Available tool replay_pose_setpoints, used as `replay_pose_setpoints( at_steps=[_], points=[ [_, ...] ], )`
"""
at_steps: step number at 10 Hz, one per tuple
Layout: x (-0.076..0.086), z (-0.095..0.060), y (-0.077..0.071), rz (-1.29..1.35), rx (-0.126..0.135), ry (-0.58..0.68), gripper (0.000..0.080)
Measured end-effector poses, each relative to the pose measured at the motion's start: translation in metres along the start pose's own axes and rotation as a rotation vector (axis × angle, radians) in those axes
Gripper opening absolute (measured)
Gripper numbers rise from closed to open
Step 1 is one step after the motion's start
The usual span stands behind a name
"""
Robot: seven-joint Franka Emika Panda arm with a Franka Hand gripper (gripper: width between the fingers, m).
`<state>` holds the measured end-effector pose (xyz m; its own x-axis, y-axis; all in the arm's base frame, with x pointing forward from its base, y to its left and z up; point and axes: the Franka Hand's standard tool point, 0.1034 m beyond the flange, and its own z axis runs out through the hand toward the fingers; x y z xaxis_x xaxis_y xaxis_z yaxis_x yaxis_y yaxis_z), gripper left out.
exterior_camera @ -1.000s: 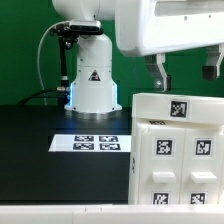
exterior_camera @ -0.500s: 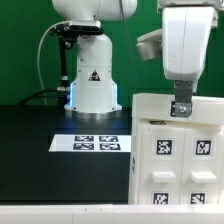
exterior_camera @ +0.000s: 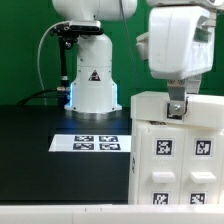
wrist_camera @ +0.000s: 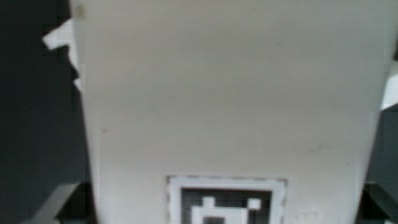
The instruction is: Assemble cabinet
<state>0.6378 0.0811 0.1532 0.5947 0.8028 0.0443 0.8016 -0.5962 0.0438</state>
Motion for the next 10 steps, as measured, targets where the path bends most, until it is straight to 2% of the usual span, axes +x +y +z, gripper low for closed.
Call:
replay_pose_setpoints(
  at_steps=[1,2,3,5,6,10],
  points=[
    [0.0002,0.0002,0.0001,0.111,-0.003,0.003,0.0554],
    [0.0007,0.0000,0.0013,0.279,-0.024,0.027,0.0554],
    [-0.0008,0.0015,0.0009,0.437,-0.031,0.043,0.0554],
    [-0.0013,0.0014,0.0029,0.858,-0.012,0.049,0.0555],
    [0.0012,-0.0006,0.0043,0.864,-0.014,0.053,0.0557],
    [-0.0002,-0.0003,0.0057,1.219,-0.003,0.064,0.0557]
  ],
)
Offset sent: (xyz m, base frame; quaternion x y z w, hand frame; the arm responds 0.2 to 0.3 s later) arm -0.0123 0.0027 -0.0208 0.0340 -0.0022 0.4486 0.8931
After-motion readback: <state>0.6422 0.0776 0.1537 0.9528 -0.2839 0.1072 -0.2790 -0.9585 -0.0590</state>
